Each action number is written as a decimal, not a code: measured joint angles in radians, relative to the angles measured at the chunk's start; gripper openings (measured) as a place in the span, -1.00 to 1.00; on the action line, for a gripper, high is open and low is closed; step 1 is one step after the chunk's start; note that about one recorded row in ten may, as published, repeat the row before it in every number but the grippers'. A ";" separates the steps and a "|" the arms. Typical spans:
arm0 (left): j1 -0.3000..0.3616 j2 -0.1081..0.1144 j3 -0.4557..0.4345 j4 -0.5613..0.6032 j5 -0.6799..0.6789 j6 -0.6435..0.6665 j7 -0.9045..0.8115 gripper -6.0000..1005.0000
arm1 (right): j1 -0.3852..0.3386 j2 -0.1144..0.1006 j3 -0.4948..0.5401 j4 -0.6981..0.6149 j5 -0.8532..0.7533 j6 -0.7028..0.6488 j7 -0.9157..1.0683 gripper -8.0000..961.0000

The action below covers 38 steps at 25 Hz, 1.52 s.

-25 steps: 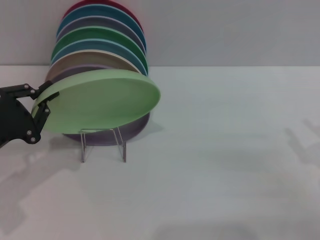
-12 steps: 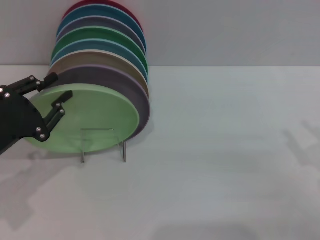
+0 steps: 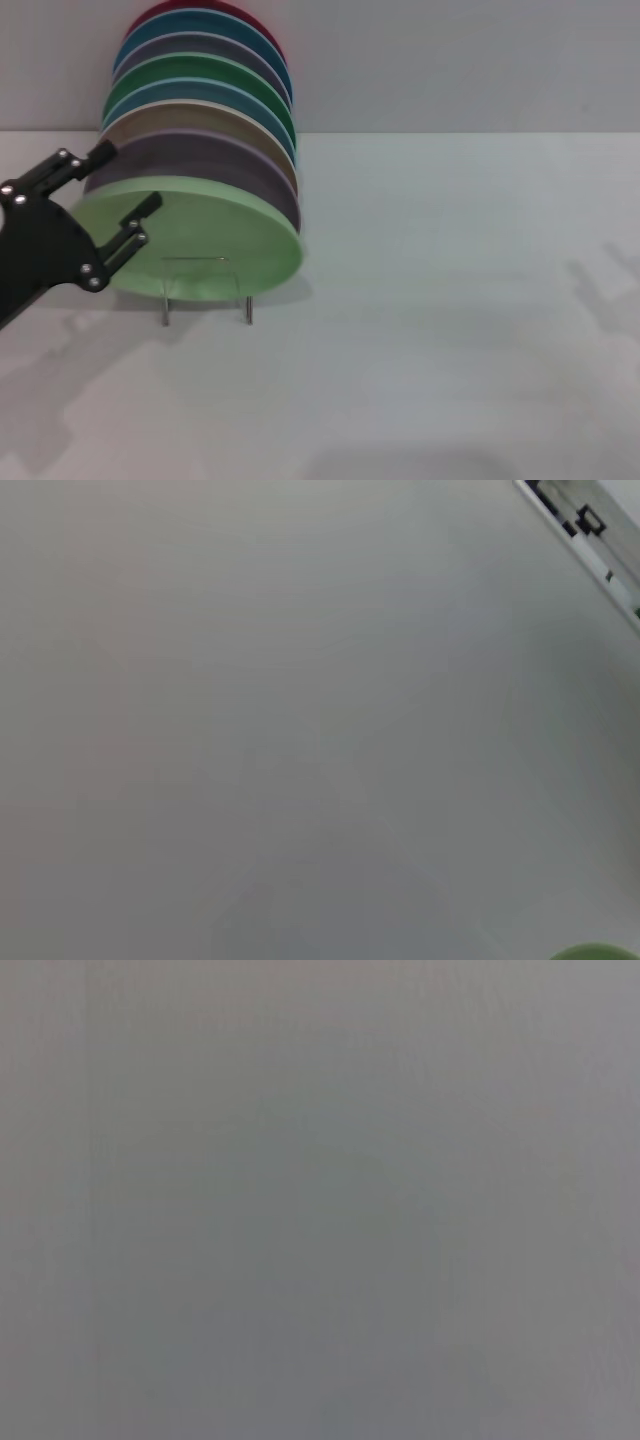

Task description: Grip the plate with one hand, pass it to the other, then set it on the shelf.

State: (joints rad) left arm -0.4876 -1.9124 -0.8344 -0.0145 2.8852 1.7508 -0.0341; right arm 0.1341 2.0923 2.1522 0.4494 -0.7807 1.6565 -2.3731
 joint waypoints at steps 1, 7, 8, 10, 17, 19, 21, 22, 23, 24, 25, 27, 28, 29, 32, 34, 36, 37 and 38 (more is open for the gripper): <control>-0.005 -0.006 0.000 0.001 0.000 -0.009 0.000 0.08 | 0.000 0.000 0.000 0.000 0.000 0.000 0.000 0.40; -0.031 -0.036 0.007 0.003 0.003 -0.062 0.010 0.08 | -0.011 0.000 0.000 0.004 0.000 0.008 0.001 0.41; -0.034 -0.038 0.007 0.003 0.003 -0.068 0.010 0.08 | -0.015 0.000 0.000 0.005 0.000 0.010 0.001 0.42; -0.039 -0.038 0.008 0.003 0.003 -0.081 0.011 0.09 | -0.022 0.000 0.000 0.007 0.000 0.014 -0.001 0.42; -0.049 -0.053 0.008 0.002 0.003 -0.158 0.020 0.09 | -0.030 0.000 0.000 0.009 -0.001 0.016 -0.004 0.43; -0.049 -0.059 0.008 0.002 0.003 -0.173 0.033 0.09 | -0.030 0.000 0.000 0.009 -0.005 0.016 -0.004 0.44; -0.046 -0.064 0.009 0.002 0.003 -0.180 0.045 0.09 | -0.030 0.000 0.000 0.009 -0.006 0.016 -0.004 0.44; -0.042 -0.066 0.009 0.002 0.003 -0.181 0.050 0.09 | -0.030 0.000 0.000 0.009 -0.006 0.016 -0.004 0.44; -0.036 -0.066 0.009 0.001 0.003 -0.175 0.052 0.09 | -0.030 0.000 0.000 0.009 -0.006 0.016 -0.004 0.44; -0.027 -0.067 0.009 -0.003 0.003 -0.159 0.058 0.09 | -0.030 0.000 0.000 0.009 -0.006 0.016 -0.004 0.45; -0.018 -0.067 0.009 -0.006 0.004 -0.144 0.065 0.09 | -0.030 0.000 0.000 0.009 -0.006 0.016 -0.004 0.45; 0.017 -0.070 0.002 -0.025 0.002 -0.090 0.115 0.13 | -0.029 0.000 0.000 0.009 -0.007 0.016 -0.004 0.45; 0.028 -0.072 -0.005 -0.032 0.001 -0.080 0.132 0.14 | -0.029 0.000 0.001 0.009 -0.007 0.016 -0.004 0.45; 0.058 -0.078 -0.033 -0.059 -0.002 -0.060 0.180 0.16 | -0.027 0.000 0.002 0.009 -0.007 0.015 -0.005 0.45; 0.077 -0.077 -0.055 -0.081 -0.002 -0.043 0.187 0.22 | -0.024 -0.001 0.004 0.009 -0.007 0.012 -0.005 0.46; 0.096 -0.073 -0.085 -0.098 -0.002 -0.016 0.179 0.25 | -0.023 -0.001 0.006 0.009 -0.008 0.012 -0.005 0.46; 0.115 -0.073 -0.130 -0.106 -0.003 0.001 0.169 0.29 | -0.022 -0.001 0.009 0.009 -0.008 0.010 -0.005 0.47; 0.127 -0.075 -0.169 -0.109 -0.003 0.004 0.160 0.32 | -0.022 -0.001 0.009 0.009 -0.008 0.009 -0.011 0.47; 0.136 -0.077 -0.203 -0.111 -0.003 0.004 0.152 0.35 | -0.022 -0.002 0.009 0.009 -0.008 0.008 -0.019 0.47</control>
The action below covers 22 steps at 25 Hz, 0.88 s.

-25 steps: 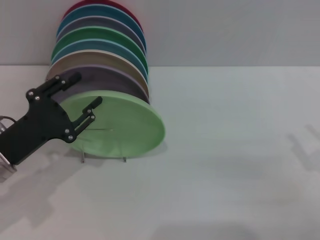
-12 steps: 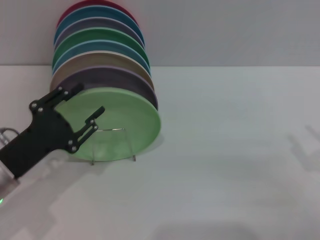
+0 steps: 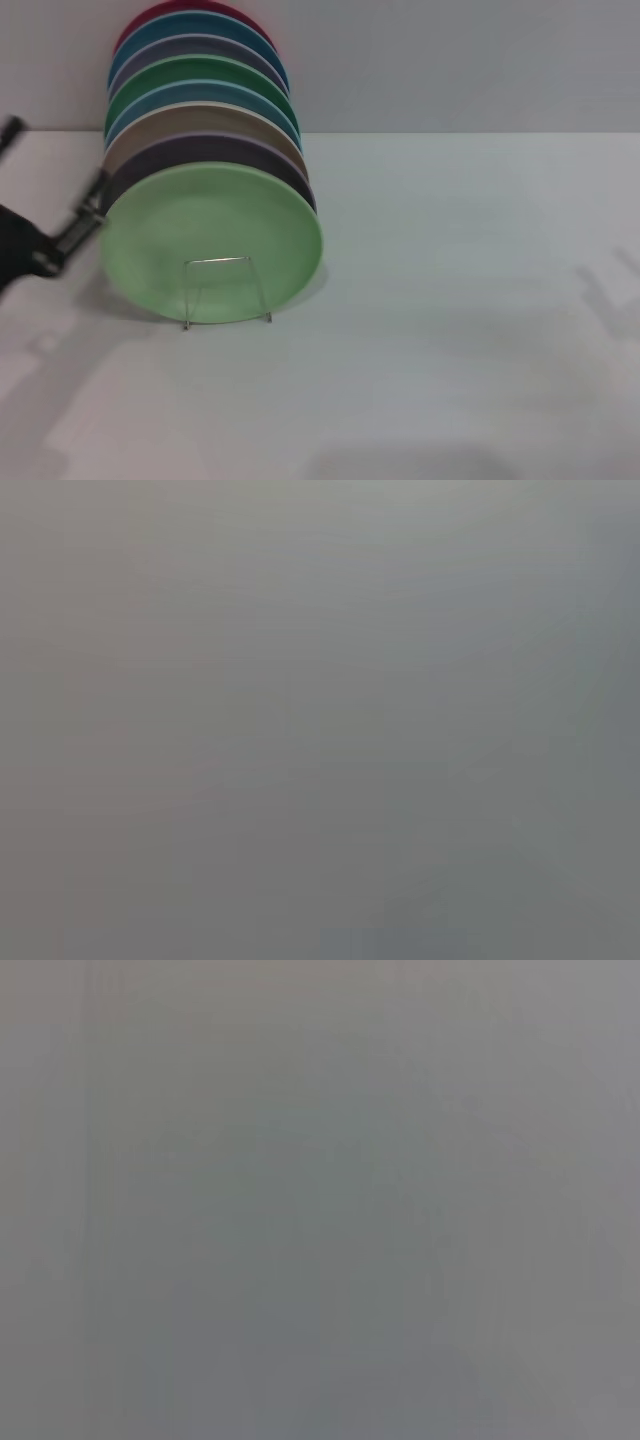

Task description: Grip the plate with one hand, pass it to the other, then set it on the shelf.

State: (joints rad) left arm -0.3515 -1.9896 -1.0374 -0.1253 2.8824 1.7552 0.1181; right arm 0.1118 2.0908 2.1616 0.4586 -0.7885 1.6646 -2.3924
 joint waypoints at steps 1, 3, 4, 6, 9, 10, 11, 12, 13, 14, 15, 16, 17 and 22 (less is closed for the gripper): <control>0.000 0.000 0.000 0.000 0.000 0.000 0.000 0.38 | -0.002 0.000 0.000 -0.001 0.002 0.000 -0.020 0.47; 0.023 -0.004 -0.137 0.003 -0.001 -0.008 -0.066 0.43 | -0.006 0.001 0.001 -0.010 0.020 0.000 -0.082 0.48; 0.027 -0.005 -0.172 0.005 -0.001 -0.012 -0.087 0.46 | -0.006 0.001 0.001 -0.019 0.039 -0.002 -0.106 0.48; 0.031 -0.005 -0.209 0.006 -0.001 -0.020 -0.116 0.52 | -0.005 0.001 0.000 -0.048 0.102 -0.016 -0.142 0.48; 0.055 -0.015 -0.386 0.008 -0.003 -0.104 -0.236 0.58 | 0.002 0.001 -0.002 -0.075 0.187 -0.076 -0.147 0.49; 0.059 -0.020 -0.412 0.008 -0.002 -0.129 -0.241 0.58 | 0.005 0.001 0.000 -0.080 0.199 -0.106 -0.147 0.49; 0.062 -0.024 -0.434 0.008 -0.002 -0.149 -0.245 0.58 | 0.009 0.001 0.003 -0.082 0.202 -0.152 -0.153 0.49; 0.065 -0.033 -0.469 0.005 -0.003 -0.179 -0.245 0.58 | 0.012 0.001 0.003 -0.084 0.202 -0.166 -0.158 0.49; 0.068 -0.042 -0.501 0.003 -0.002 -0.204 -0.244 0.58 | 0.012 0.001 0.003 -0.084 0.202 -0.166 -0.158 0.50; 0.068 -0.051 -0.531 0.001 -0.002 -0.226 -0.244 0.58 | 0.018 0.001 0.003 -0.089 0.203 -0.185 -0.171 0.50; 0.068 -0.059 -0.566 0.000 -0.002 -0.253 -0.243 0.58 | 0.023 0.002 0.003 -0.094 0.204 -0.200 -0.184 0.50; 0.067 -0.066 -0.598 -0.001 -0.002 -0.278 -0.242 0.58 | 0.032 0.001 0.003 -0.100 0.204 -0.217 -0.201 0.50; 0.065 -0.072 -0.632 -0.001 -0.002 -0.302 -0.241 0.58 | 0.042 0.002 0.003 -0.106 0.205 -0.230 -0.212 0.53; 0.052 -0.083 -0.701 0.008 -0.002 -0.385 -0.244 0.58 | 0.072 0.000 0.004 -0.133 0.222 -0.248 -0.261 0.67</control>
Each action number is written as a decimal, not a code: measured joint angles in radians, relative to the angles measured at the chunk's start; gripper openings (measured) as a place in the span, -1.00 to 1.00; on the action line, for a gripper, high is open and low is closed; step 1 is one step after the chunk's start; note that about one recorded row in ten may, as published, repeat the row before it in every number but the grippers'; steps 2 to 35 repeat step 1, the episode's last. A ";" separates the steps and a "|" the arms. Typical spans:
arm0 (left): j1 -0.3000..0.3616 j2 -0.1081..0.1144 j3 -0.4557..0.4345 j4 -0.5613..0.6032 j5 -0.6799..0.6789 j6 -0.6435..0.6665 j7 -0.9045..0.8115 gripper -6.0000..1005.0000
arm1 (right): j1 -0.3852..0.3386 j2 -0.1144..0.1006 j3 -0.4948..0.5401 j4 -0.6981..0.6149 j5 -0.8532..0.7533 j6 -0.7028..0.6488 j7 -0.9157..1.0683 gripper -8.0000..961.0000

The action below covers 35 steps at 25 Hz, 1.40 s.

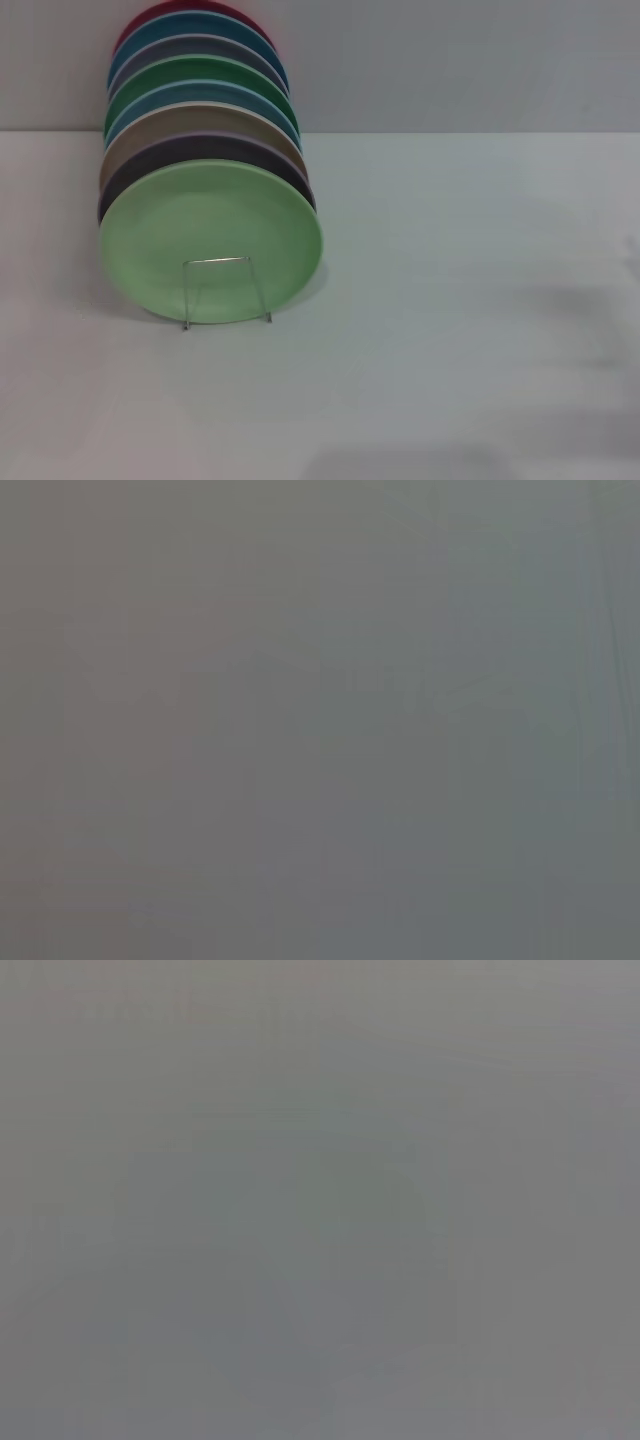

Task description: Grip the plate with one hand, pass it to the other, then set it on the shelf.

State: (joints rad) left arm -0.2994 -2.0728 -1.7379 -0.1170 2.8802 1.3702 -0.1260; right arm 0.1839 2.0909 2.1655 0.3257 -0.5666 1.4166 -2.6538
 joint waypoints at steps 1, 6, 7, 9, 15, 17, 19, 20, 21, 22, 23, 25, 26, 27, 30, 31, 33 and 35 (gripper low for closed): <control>0.000 -0.002 -0.001 0.000 0.000 -0.011 -0.003 0.58 | 0.002 0.000 0.000 -0.003 0.007 0.000 -0.007 0.67; 0.000 -0.002 -0.001 0.000 0.000 -0.011 -0.003 0.58 | 0.002 0.000 0.000 -0.003 0.007 0.000 -0.007 0.67; 0.000 -0.002 -0.001 0.000 0.000 -0.011 -0.003 0.58 | 0.002 0.000 0.000 -0.003 0.007 0.000 -0.007 0.67; 0.000 -0.002 -0.001 0.000 0.000 -0.011 -0.003 0.58 | 0.002 0.000 0.000 -0.003 0.007 0.000 -0.007 0.67; 0.000 -0.002 -0.001 0.000 0.000 -0.011 -0.003 0.58 | 0.002 0.000 0.000 -0.003 0.007 0.000 -0.007 0.67; 0.000 -0.002 -0.001 0.000 0.000 -0.011 -0.003 0.58 | 0.002 0.000 0.000 -0.003 0.007 0.000 -0.007 0.67; 0.000 -0.002 -0.001 0.000 0.000 -0.011 -0.003 0.58 | 0.002 0.000 0.000 -0.003 0.007 0.000 -0.007 0.67; 0.000 -0.002 -0.001 0.000 0.000 -0.011 -0.003 0.58 | 0.002 0.000 0.000 -0.003 0.007 0.000 -0.007 0.67; 0.000 -0.002 -0.001 0.000 0.000 -0.011 -0.003 0.58 | 0.002 0.000 0.000 -0.003 0.007 0.000 -0.007 0.67; 0.000 -0.002 -0.001 0.000 0.000 -0.011 -0.003 0.58 | 0.002 0.000 0.000 -0.003 0.007 0.000 -0.007 0.67; 0.000 -0.002 -0.001 0.000 0.000 -0.011 -0.003 0.58 | 0.002 0.000 0.000 -0.003 0.007 0.000 -0.007 0.67; 0.000 -0.002 -0.001 0.000 0.000 -0.011 -0.003 0.58 | 0.002 0.000 0.000 -0.003 0.007 0.000 -0.007 0.67; 0.000 -0.002 -0.001 0.000 0.000 -0.011 -0.003 0.58 | 0.002 0.000 0.000 -0.003 0.007 0.000 -0.007 0.67; 0.000 -0.002 -0.001 0.000 0.000 -0.011 -0.003 0.58 | 0.002 0.000 0.000 -0.003 0.007 0.000 -0.007 0.67; 0.000 -0.002 -0.001 0.000 0.000 -0.011 -0.003 0.58 | 0.002 0.000 0.000 -0.003 0.007 0.000 -0.007 0.67; 0.000 -0.002 -0.001 0.000 0.000 -0.011 -0.003 0.58 | 0.002 0.000 0.000 -0.003 0.007 0.000 -0.007 0.67; 0.000 -0.002 -0.001 0.000 0.000 -0.011 -0.003 0.58 | 0.002 0.000 0.000 -0.003 0.007 0.000 -0.007 0.67; 0.000 -0.002 -0.001 0.000 0.000 -0.011 -0.003 0.58 | 0.002 0.000 0.000 -0.003 0.007 0.000 -0.007 0.67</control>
